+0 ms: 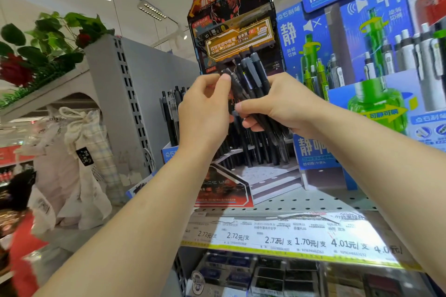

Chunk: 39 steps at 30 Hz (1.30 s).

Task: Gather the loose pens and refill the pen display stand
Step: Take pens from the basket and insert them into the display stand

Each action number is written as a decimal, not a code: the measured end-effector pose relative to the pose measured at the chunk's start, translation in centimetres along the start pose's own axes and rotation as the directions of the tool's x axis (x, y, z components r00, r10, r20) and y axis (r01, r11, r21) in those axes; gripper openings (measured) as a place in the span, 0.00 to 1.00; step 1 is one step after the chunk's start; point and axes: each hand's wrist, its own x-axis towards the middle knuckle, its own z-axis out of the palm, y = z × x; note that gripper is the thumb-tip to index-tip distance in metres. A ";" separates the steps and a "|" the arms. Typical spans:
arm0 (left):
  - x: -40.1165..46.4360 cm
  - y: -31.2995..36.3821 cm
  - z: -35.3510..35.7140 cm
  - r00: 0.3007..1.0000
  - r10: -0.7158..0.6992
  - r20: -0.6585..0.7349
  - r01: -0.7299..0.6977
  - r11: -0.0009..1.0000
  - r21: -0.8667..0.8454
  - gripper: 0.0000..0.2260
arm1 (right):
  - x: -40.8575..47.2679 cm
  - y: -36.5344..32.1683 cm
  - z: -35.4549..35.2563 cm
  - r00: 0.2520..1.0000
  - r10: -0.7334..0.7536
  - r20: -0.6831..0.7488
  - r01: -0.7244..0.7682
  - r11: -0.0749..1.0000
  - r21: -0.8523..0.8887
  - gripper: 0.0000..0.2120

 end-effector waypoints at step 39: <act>-3.3 -3.2 0.1 0.947 0.320 -0.024 -0.311 0.934 0.177 0.19 | 0.7 -0.1 -0.7 0.940 0.040 -0.340 0.013 0.988 0.153 0.03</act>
